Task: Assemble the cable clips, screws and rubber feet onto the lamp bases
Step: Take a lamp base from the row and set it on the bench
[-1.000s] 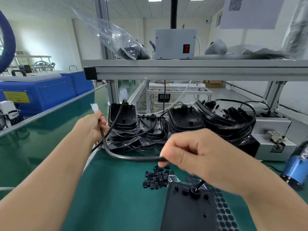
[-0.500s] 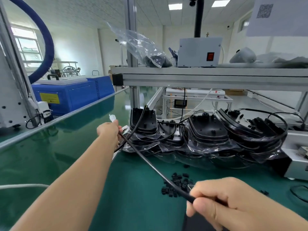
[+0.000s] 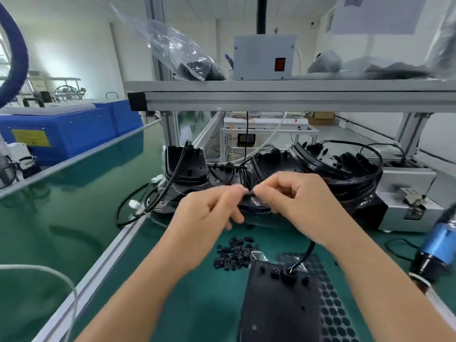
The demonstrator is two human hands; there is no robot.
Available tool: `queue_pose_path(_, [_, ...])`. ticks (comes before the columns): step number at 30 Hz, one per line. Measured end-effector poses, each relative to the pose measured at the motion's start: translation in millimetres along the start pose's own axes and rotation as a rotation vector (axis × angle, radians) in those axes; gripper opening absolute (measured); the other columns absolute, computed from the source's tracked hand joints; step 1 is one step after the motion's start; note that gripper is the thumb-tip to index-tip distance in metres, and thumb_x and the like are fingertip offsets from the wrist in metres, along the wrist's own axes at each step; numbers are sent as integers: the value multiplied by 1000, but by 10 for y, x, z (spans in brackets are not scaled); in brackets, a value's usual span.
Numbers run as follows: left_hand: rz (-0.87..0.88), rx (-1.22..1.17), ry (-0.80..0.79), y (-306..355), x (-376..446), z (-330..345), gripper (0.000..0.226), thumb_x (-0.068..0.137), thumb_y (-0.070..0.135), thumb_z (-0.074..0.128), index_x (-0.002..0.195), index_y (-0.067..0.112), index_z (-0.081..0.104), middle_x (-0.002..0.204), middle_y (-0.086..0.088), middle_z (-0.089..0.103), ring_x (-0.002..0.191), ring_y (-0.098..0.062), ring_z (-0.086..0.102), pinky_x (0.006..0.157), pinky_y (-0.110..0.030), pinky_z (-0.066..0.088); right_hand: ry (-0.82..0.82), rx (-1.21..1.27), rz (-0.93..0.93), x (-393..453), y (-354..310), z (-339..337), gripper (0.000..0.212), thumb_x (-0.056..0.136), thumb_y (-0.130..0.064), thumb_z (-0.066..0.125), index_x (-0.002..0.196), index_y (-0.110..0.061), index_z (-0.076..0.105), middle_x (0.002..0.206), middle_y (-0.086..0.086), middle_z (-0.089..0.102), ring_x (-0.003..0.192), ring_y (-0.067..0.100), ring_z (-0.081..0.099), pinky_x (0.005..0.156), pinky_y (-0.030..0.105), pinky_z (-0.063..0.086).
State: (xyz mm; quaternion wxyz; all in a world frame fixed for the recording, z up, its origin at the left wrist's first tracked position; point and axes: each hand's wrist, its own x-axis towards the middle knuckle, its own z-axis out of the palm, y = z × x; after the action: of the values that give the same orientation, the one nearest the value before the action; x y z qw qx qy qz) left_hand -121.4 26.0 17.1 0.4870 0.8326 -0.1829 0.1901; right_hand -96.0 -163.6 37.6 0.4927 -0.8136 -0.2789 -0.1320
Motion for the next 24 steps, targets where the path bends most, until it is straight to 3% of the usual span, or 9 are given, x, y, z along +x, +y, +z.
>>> queue_pose_path(3, [208,220,34,-33,-154,33,22,91,39,56,106,33,71,89,24,67,79,7,62,69,-2,40,-39,-5,31,-158,139,-80,30,79,-57,57,90,-33,72,79,-6,71,69,5,64,65,16,50])
queue_pose_path(7, [161,149,-42,-427,-439,-29,19,89,28,56,98,39,69,79,20,64,67,-1,58,60,-8,40,-110,-32,237,-620,527,-216,28,84,-55,50,101,-42,67,97,-13,73,96,19,65,84,30,50])
queue_pose_path(11, [-45,149,-251,-726,-647,-35,24,94,23,58,98,44,70,84,10,67,78,-12,65,74,-32,51,-104,-238,280,-936,870,-43,21,96,-22,59,110,-34,69,94,-29,68,96,-14,58,80,6,39])
queue_pose_path(13, [-86,175,-366,-782,-701,26,27,92,17,61,96,41,73,91,14,70,90,-6,67,84,-30,52,2,-281,270,-1014,918,113,21,95,-18,61,110,-28,71,99,-33,63,98,-21,53,82,1,36])
queue_pose_path(15, [-64,224,-451,-750,-755,127,24,93,28,59,105,47,69,91,15,69,92,0,63,86,-24,50,84,-309,241,-1049,920,249,22,94,-16,61,111,-26,72,100,-31,62,98,-20,52,83,0,35])
queue_pose_path(18, [-7,304,-494,-662,-807,295,38,95,47,45,129,62,38,98,8,66,96,1,57,87,-16,44,143,-298,232,-1050,908,336,19,95,-13,60,106,-22,73,100,-27,63,101,-11,54,84,2,36])
queue_pose_path(20, [-13,434,-571,-595,-859,426,49,97,58,26,143,57,9,116,8,62,110,-3,54,94,-14,40,133,-285,208,-1036,894,337,16,94,-11,60,100,-19,73,96,-26,64,100,-11,55,81,3,37])
queue_pose_path(22, [-69,529,-645,-533,-909,502,62,83,75,-1,140,55,-14,128,8,57,118,-8,50,97,-15,36,93,-254,193,-1026,880,335,18,95,-11,59,98,-22,73,96,-26,65,99,-12,56,81,3,37])
queue_pose_path(24, [-78,503,-652,-463,-951,438,73,63,91,-1,130,68,-18,124,11,58,116,-2,50,97,-11,36,41,-225,206,-1026,856,338,21,96,-13,58,103,-26,72,101,-27,66,102,-13,55,83,3,36])
